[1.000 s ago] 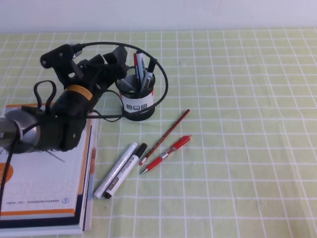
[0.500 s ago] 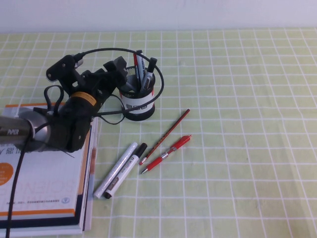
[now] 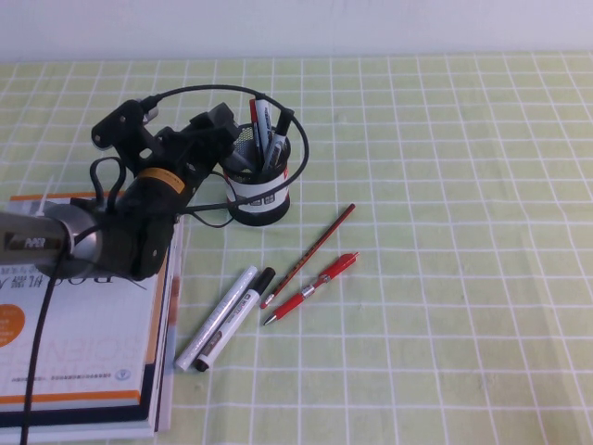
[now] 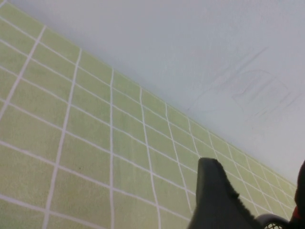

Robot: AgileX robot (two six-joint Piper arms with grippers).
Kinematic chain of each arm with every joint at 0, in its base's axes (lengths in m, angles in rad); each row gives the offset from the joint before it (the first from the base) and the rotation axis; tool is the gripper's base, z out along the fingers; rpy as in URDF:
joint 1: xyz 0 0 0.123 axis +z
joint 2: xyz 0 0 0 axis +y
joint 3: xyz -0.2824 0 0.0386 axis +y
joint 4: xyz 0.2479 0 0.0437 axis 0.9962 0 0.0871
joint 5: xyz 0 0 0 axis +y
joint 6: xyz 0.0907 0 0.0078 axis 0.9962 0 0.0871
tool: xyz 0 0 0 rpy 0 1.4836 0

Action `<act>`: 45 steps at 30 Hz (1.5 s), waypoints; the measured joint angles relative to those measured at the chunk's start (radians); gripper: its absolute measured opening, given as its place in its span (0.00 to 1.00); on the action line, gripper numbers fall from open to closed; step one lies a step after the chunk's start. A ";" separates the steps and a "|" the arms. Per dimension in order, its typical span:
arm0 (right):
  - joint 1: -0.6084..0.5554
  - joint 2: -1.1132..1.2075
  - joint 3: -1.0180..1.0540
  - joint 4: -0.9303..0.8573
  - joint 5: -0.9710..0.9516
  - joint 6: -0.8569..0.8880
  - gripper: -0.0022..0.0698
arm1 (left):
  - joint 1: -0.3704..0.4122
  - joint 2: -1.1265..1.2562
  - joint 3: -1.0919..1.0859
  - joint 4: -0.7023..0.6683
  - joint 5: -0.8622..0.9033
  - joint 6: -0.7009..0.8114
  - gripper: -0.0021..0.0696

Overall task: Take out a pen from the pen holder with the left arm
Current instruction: Pick up the pen from the pen holder

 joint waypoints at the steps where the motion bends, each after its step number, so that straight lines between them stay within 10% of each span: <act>1: 0.000 0.000 0.000 0.000 0.000 0.000 0.01 | 0.000 0.000 0.000 0.000 0.000 0.000 0.48; 16: 0.000 0.000 0.000 0.000 0.000 0.000 0.01 | 0.000 0.000 0.000 0.086 -0.051 0.001 0.07; 45: 0.000 0.000 0.000 0.000 0.000 0.000 0.01 | 0.005 -0.329 0.000 0.317 0.251 0.138 0.07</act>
